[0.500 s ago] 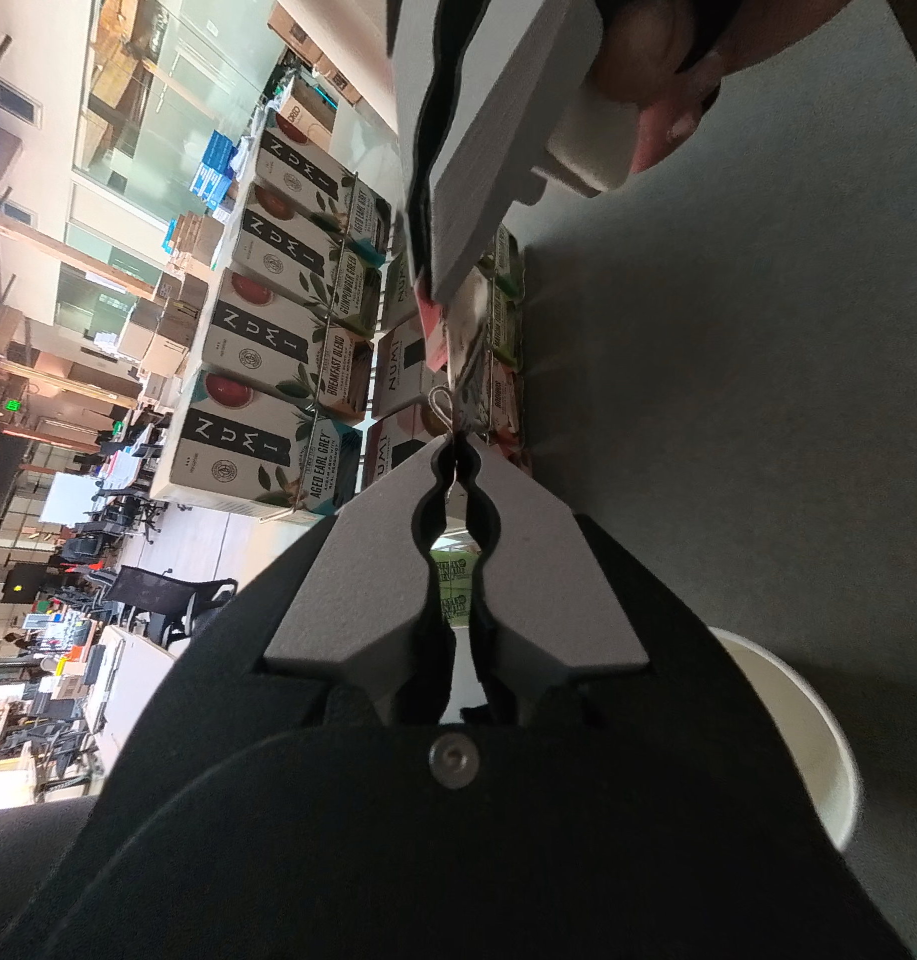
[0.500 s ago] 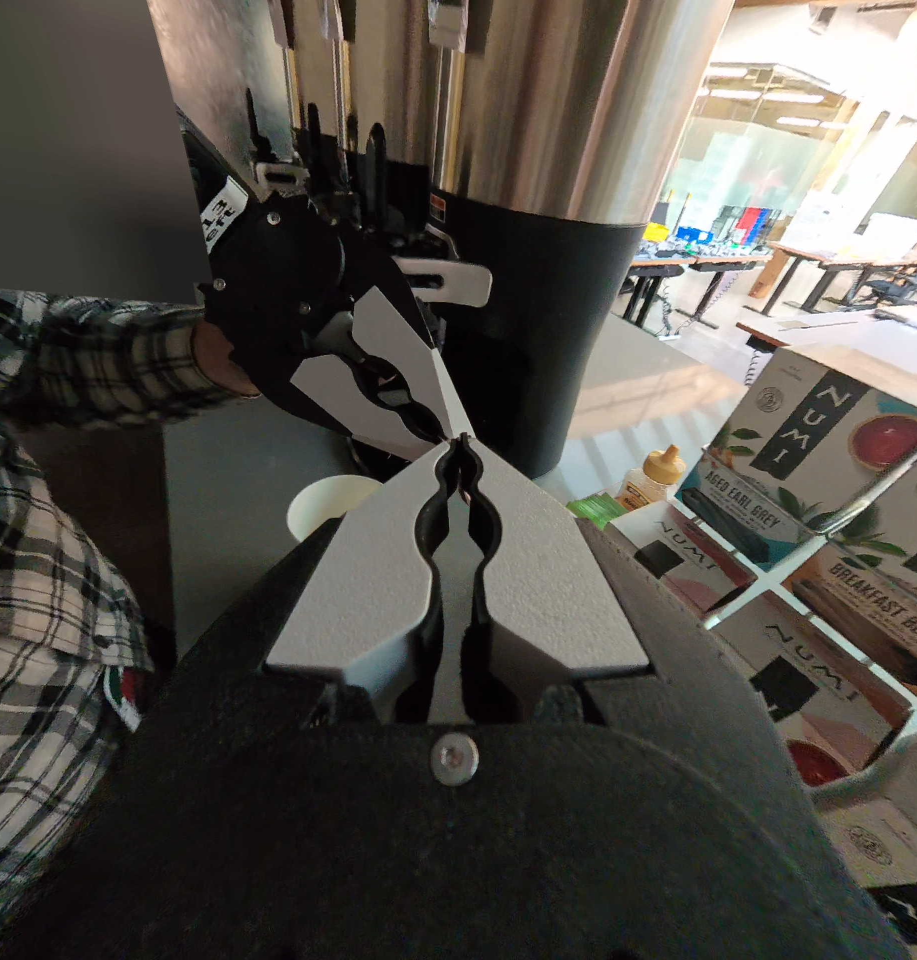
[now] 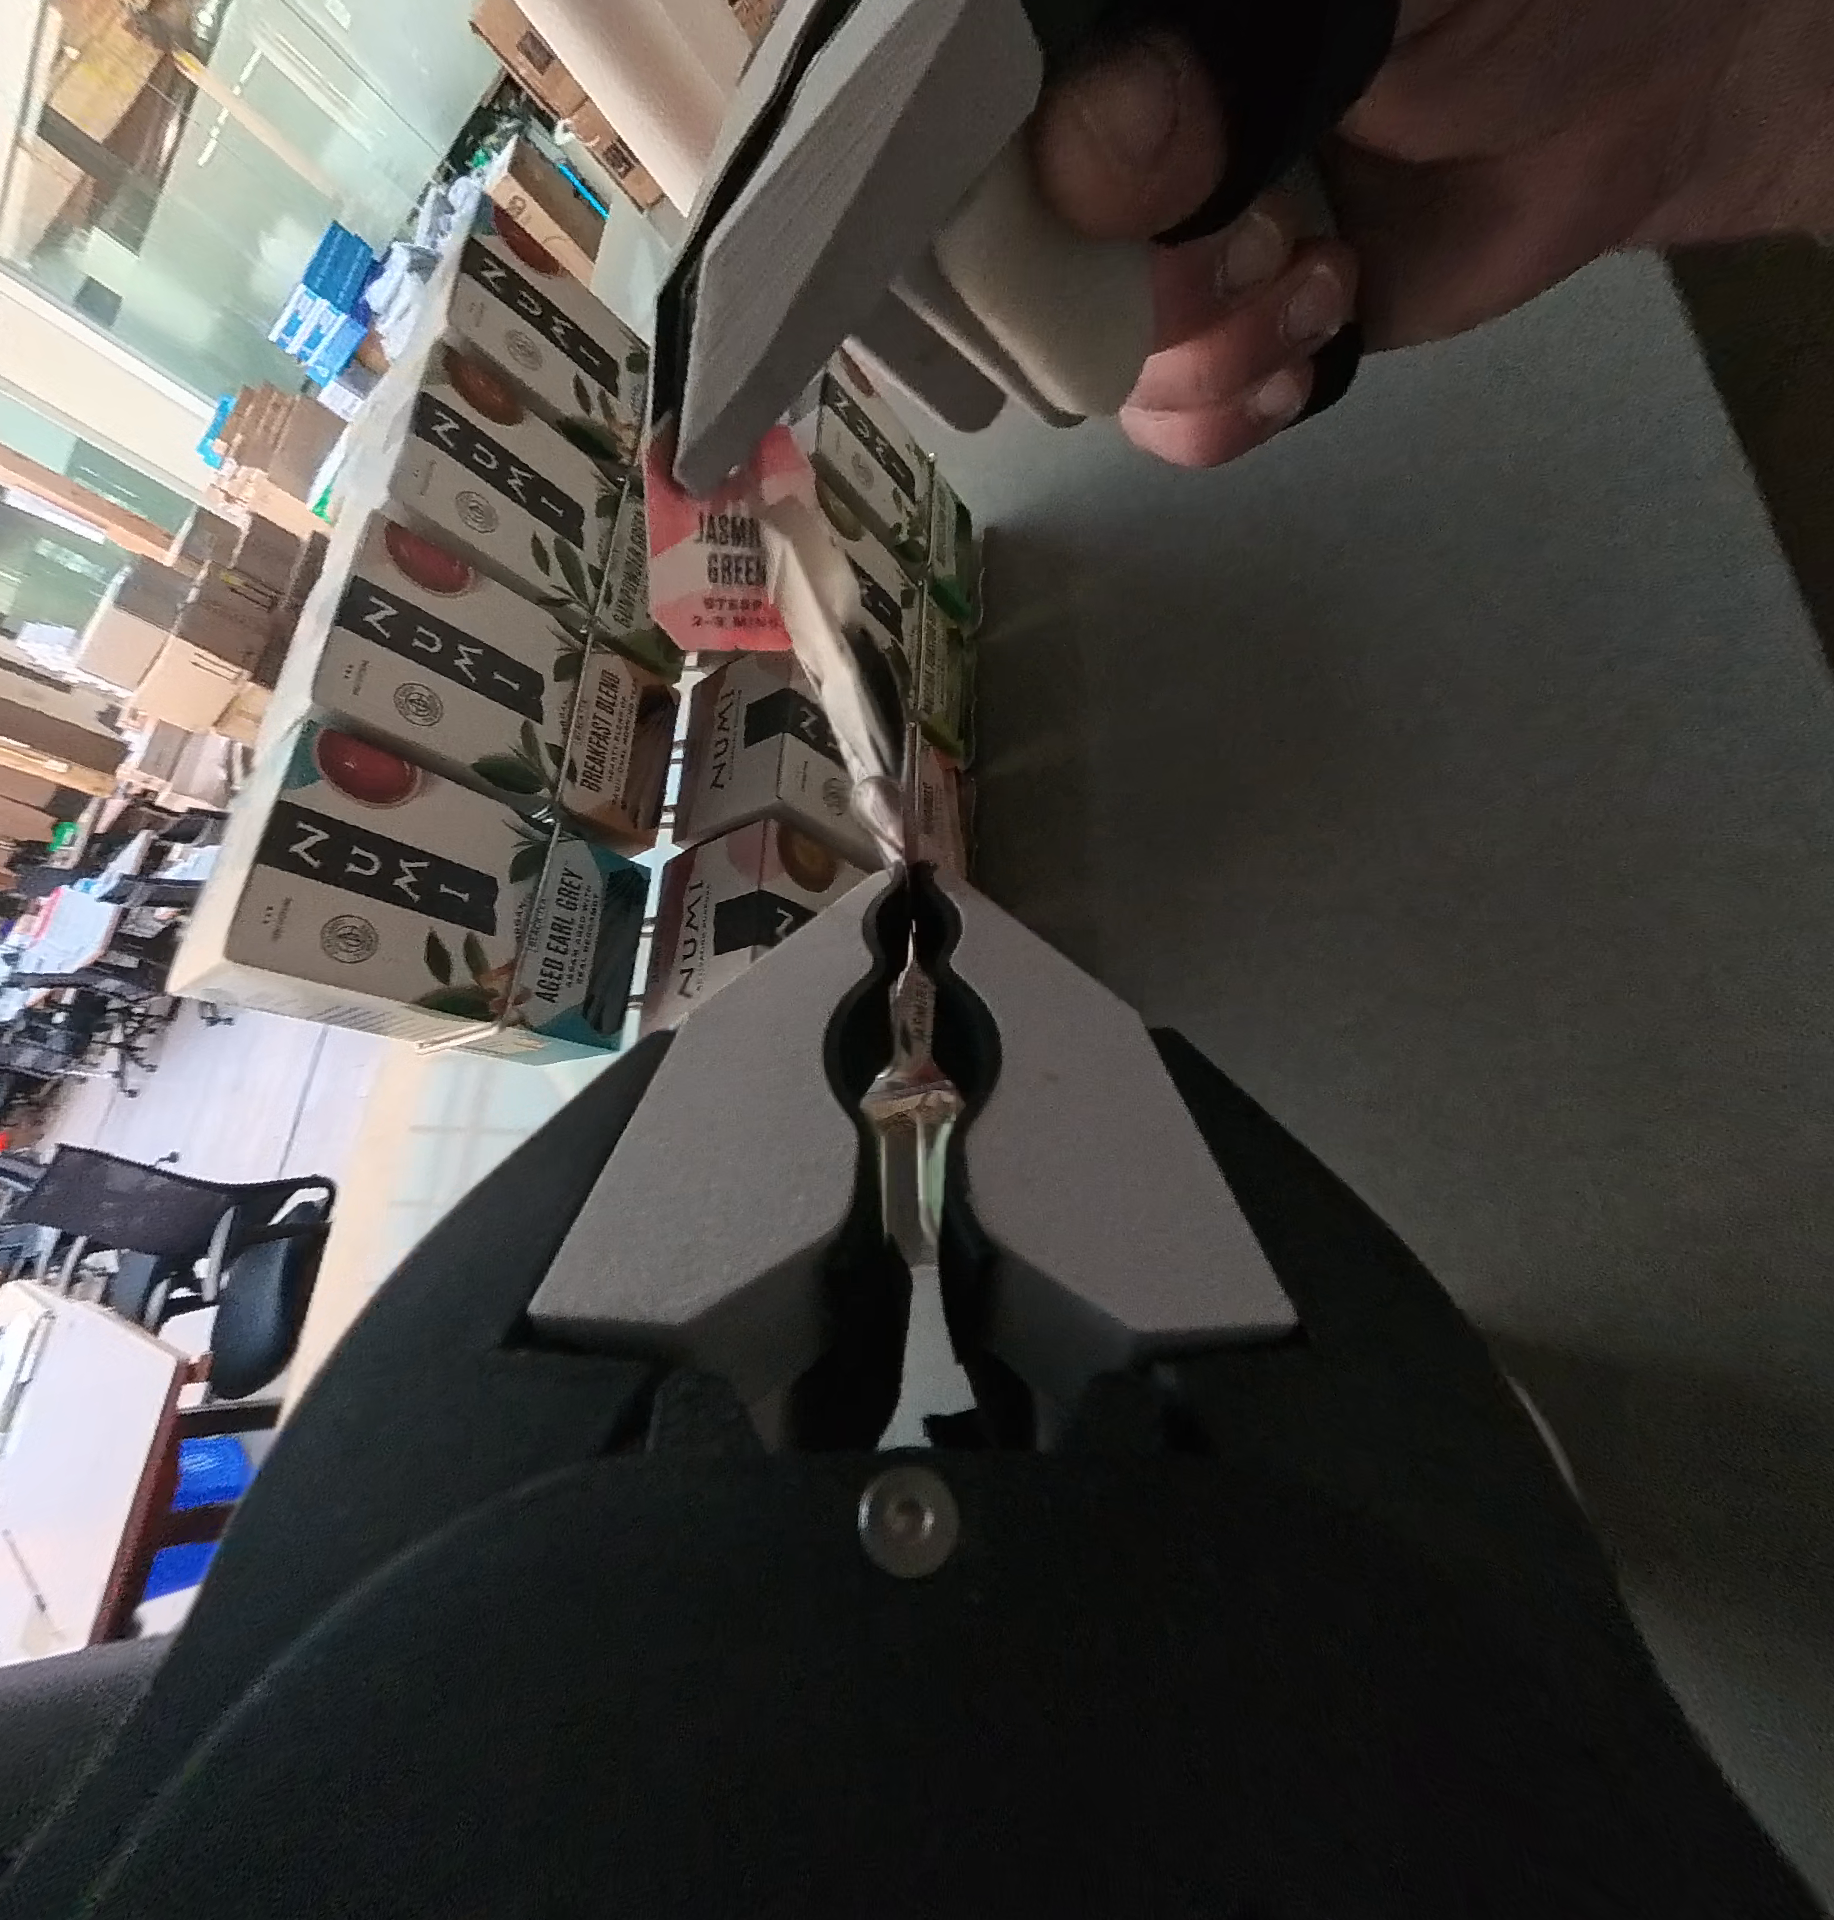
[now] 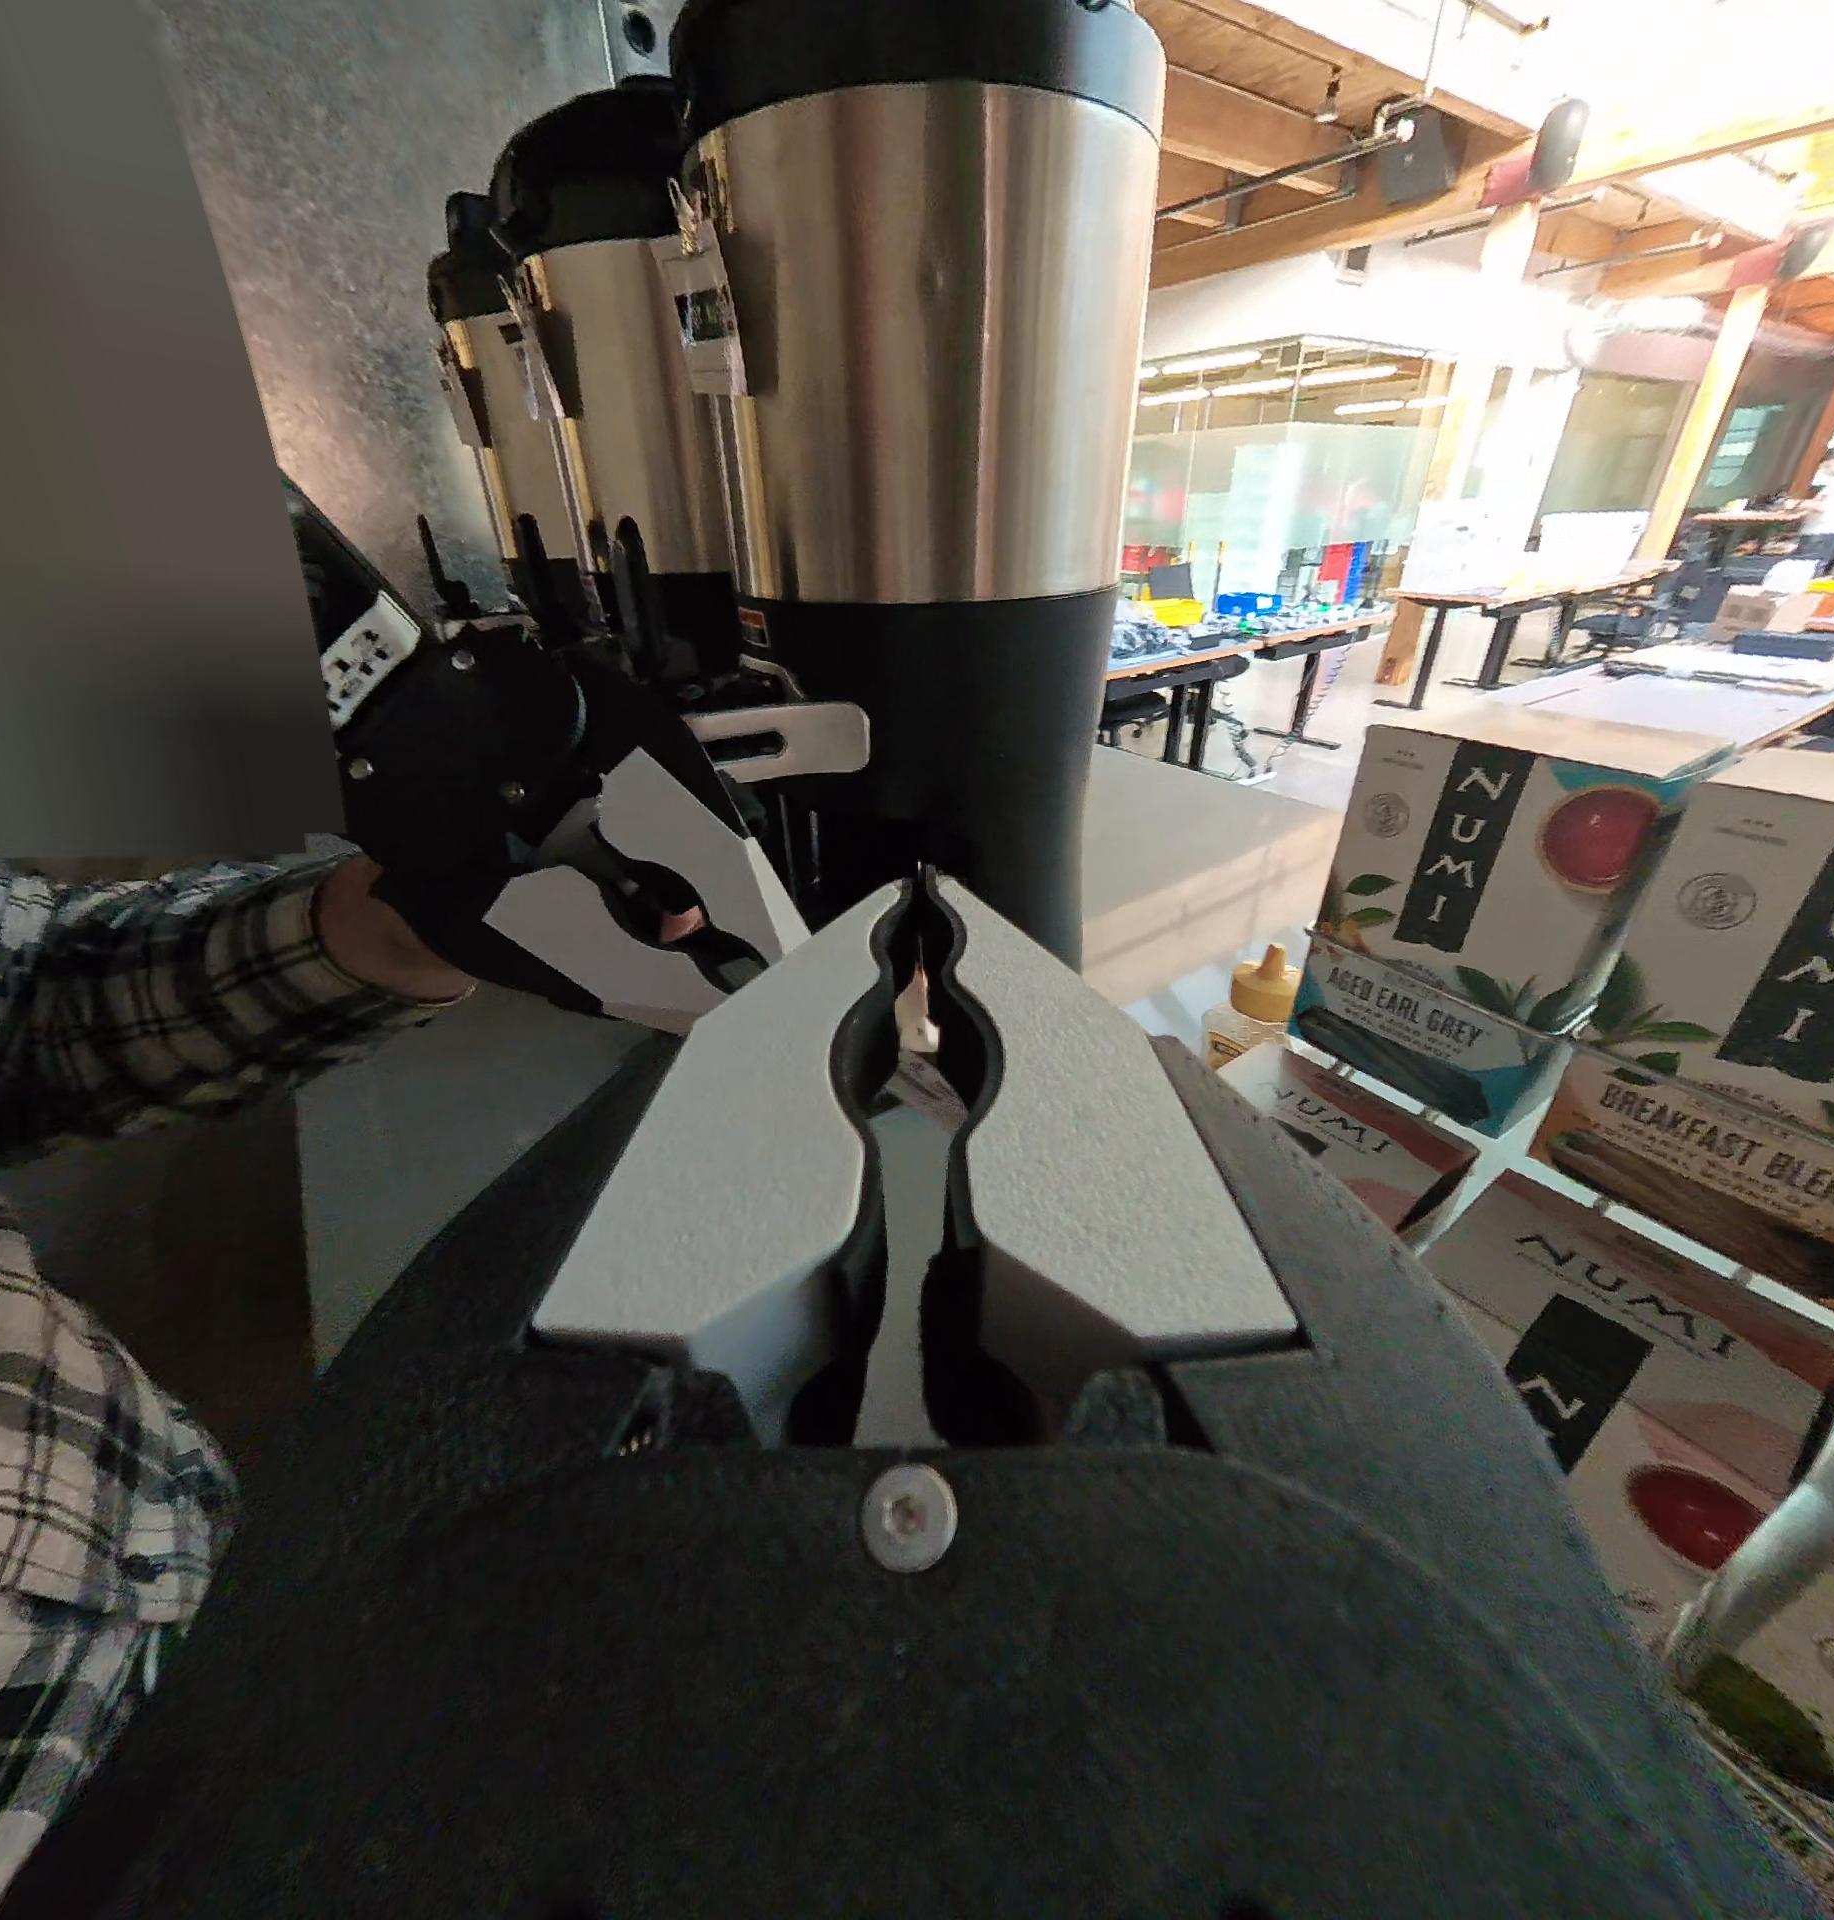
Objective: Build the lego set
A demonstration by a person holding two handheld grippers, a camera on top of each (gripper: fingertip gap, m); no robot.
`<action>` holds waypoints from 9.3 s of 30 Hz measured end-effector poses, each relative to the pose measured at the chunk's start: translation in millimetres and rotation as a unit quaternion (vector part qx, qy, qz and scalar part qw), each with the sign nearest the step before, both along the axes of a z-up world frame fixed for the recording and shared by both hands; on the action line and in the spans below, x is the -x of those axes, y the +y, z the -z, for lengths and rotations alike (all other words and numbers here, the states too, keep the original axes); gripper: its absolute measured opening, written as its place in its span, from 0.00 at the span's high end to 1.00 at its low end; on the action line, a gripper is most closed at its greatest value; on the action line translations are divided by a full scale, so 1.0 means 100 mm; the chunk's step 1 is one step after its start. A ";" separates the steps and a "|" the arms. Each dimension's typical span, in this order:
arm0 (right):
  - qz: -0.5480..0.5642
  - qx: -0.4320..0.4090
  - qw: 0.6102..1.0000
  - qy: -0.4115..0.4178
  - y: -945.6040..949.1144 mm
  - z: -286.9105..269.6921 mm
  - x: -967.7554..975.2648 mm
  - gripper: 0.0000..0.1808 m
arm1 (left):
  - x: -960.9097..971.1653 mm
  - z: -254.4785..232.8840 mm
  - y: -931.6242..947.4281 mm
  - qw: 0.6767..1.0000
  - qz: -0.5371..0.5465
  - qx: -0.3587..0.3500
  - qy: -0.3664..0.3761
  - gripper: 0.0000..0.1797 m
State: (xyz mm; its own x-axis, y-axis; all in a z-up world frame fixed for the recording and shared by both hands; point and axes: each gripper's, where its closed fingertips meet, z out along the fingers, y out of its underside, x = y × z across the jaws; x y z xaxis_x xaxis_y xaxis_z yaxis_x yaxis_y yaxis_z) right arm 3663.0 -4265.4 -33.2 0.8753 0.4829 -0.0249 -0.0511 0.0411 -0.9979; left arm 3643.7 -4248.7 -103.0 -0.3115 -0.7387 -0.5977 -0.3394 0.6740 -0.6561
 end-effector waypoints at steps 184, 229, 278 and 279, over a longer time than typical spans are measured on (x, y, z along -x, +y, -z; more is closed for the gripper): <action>-0.219 0.045 0.972 0.067 0.49 -0.21 1.29 1.00 | 2.14 0.81 0.72 0.908 -0.243 0.339 -0.034 1.00; -0.237 0.107 0.965 0.047 0.30 0.64 1.31 0.99 | 1.24 0.30 0.09 0.925 -0.046 0.377 0.018 1.00; 0.376 0.335 0.855 0.126 -1.36 2.53 -3.18 0.81 | 1.04 0.16 0.50 0.939 -0.118 0.319 -0.042 0.95; 0.380 0.335 0.854 0.122 -1.37 2.53 -3.18 0.79 | 1.02 0.15 0.52 0.942 -0.125 0.309 -0.042 0.94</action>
